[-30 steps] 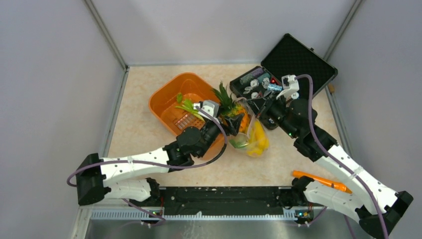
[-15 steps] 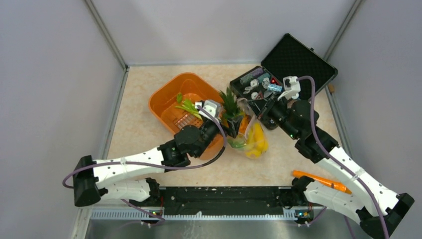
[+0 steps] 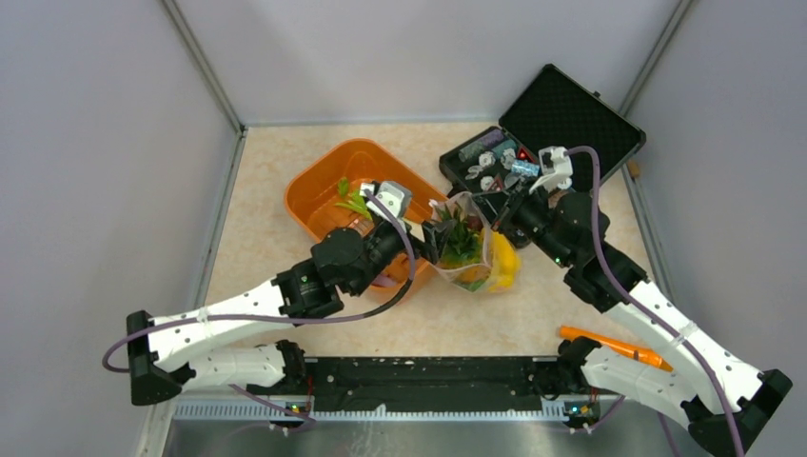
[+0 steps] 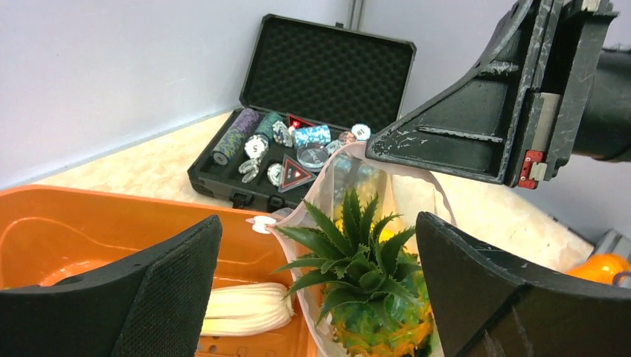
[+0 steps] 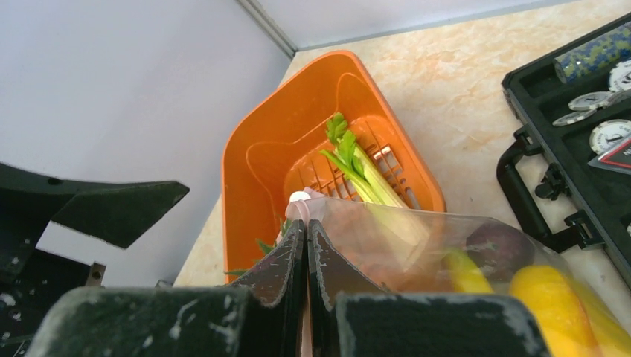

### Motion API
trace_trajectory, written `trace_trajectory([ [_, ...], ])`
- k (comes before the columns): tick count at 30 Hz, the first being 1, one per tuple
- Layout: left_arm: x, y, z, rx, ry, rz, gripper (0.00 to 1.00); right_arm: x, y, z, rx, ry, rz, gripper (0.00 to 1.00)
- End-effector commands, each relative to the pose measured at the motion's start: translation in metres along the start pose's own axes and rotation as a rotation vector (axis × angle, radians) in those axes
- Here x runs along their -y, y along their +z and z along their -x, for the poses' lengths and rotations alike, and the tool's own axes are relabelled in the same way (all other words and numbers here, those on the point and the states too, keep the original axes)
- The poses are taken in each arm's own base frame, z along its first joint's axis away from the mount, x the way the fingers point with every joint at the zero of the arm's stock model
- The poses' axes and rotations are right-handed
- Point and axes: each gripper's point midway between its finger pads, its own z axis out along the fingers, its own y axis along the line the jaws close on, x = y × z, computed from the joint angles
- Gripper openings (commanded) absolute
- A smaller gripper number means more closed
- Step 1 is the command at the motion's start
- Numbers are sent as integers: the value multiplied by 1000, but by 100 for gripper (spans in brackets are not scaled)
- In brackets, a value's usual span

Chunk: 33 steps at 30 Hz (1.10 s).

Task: Place the food in the zip-top bag and seal the zipper
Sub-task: Place the fake fruit in the zipper food storage bag, then adjust the zipper food storage bag at the center of the board.

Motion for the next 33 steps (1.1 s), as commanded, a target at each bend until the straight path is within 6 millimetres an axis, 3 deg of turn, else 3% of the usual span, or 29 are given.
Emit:
trace_trajectory([
  [1,11,0,6,-74,73,-81,99,-42,-8,25,54,-25,170,0],
  [6,-16,-14,-8,-89,-53,59,99,-36,-8,36,59,-62,103,0],
  [11,-23,-38,-42,-227,-162,83,99,1,-1,23,52,-118,-44,0],
  [15,-25,-49,-60,-277,-250,110,98,-3,-4,23,84,-103,-2,0],
  [18,-17,-41,-58,-316,-310,90,80,-2,-5,23,81,-110,-6,0],
  [20,-9,-37,-53,-355,-315,80,80,1,-5,22,67,-122,-22,0],
  [23,-11,-33,-68,-422,-303,127,82,1,-5,21,62,-124,-22,0],
  [25,-8,-27,-72,-424,-325,117,78,-1,-5,22,65,-124,-13,0],
  [27,-6,-22,-75,-435,-358,114,58,-2,-6,21,62,-122,-6,0],
  [29,-10,-20,-82,-461,-363,137,46,-3,-6,20,57,-122,-1,0],
  [33,-15,-16,-91,-489,-370,151,45,-3,-8,19,55,-122,2,0],
])
